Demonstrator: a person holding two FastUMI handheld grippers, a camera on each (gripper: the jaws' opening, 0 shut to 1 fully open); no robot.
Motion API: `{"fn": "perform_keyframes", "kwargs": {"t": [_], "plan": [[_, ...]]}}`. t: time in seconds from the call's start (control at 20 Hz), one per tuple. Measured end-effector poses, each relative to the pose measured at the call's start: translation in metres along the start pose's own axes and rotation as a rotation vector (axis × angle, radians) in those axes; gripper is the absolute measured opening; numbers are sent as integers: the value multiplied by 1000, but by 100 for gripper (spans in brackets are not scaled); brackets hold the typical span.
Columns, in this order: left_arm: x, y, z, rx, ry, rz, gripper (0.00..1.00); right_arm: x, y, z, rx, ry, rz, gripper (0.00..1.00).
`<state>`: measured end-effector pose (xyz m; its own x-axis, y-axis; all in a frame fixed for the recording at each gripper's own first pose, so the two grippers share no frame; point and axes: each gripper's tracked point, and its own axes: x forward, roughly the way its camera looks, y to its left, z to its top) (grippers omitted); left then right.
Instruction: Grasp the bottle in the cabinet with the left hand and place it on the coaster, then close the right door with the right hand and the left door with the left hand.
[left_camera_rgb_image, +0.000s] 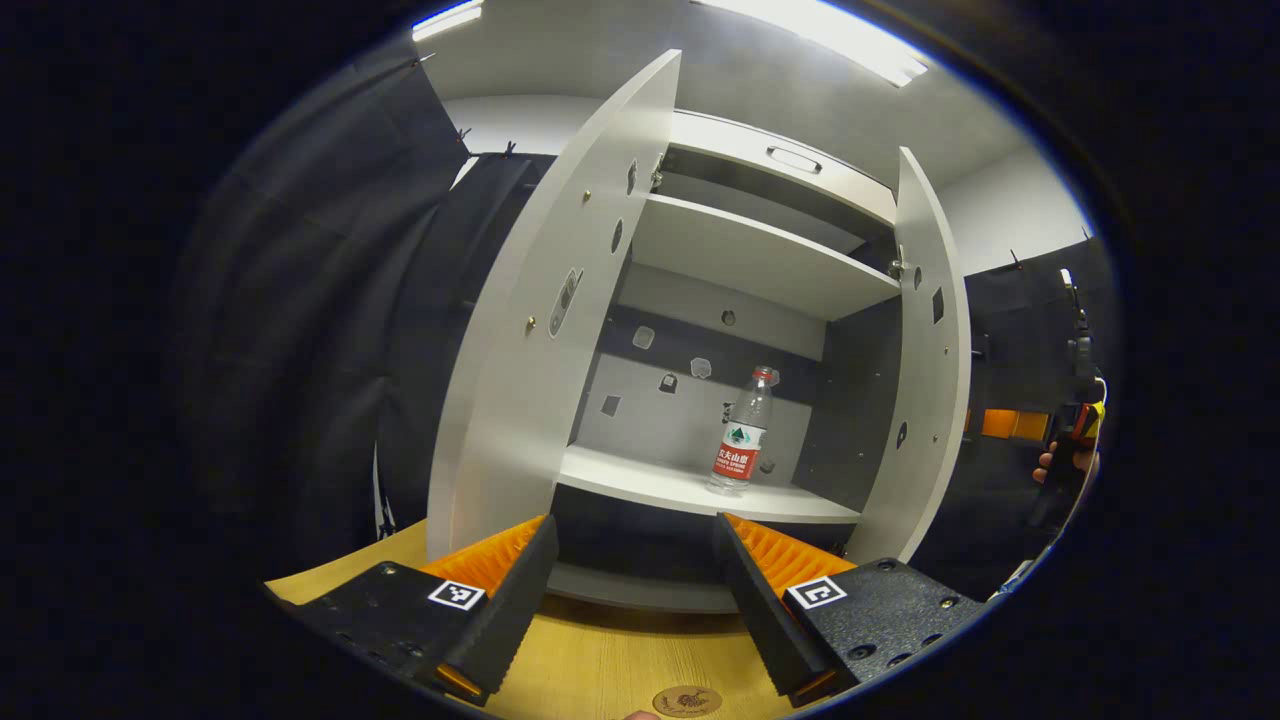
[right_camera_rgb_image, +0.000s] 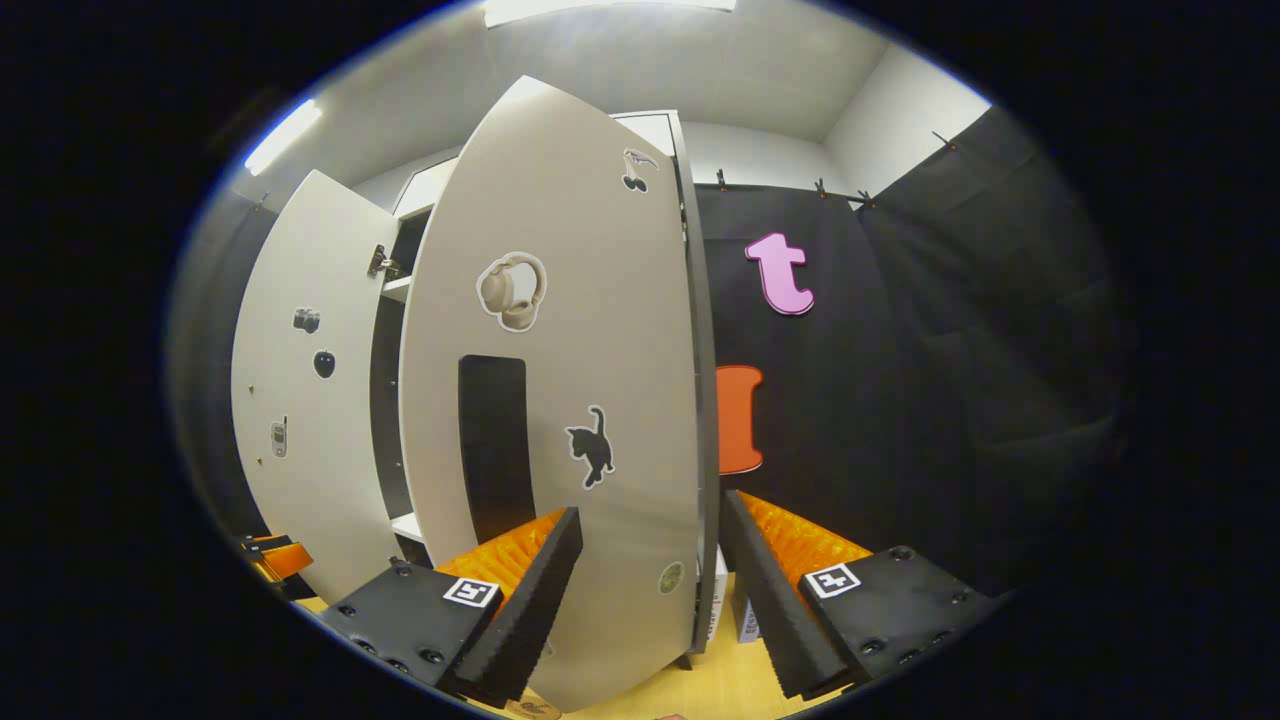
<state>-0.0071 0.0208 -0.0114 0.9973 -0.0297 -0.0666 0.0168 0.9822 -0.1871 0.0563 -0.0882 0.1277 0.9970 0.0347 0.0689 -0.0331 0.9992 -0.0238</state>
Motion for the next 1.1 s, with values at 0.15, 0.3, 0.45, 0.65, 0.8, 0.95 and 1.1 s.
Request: {"fn": "perform_keyframes", "kwargs": {"t": [0.15,0.3,0.45,0.65,0.8,0.95,1.1], "plan": [[-7,8,17,17,-18,11,95,11,8,-4,-10,-5,19,95],[-17,32,41,21,-44,69,95,14,19,-8,-23,-7,32,95],[-35,69,83,-3,-100,182,94,9,19,-20,-49,7,29,93],[-37,134,127,86,-129,342,94,-3,17,-34,-33,34,22,95],[-10,155,145,132,-130,352,94,-14,10,-40,8,44,18,95],[23,161,140,139,-98,333,92,-24,-5,-45,24,54,-15,95],[28,162,146,165,-123,344,93,-37,-24,-46,24,52,-64,95]]}}
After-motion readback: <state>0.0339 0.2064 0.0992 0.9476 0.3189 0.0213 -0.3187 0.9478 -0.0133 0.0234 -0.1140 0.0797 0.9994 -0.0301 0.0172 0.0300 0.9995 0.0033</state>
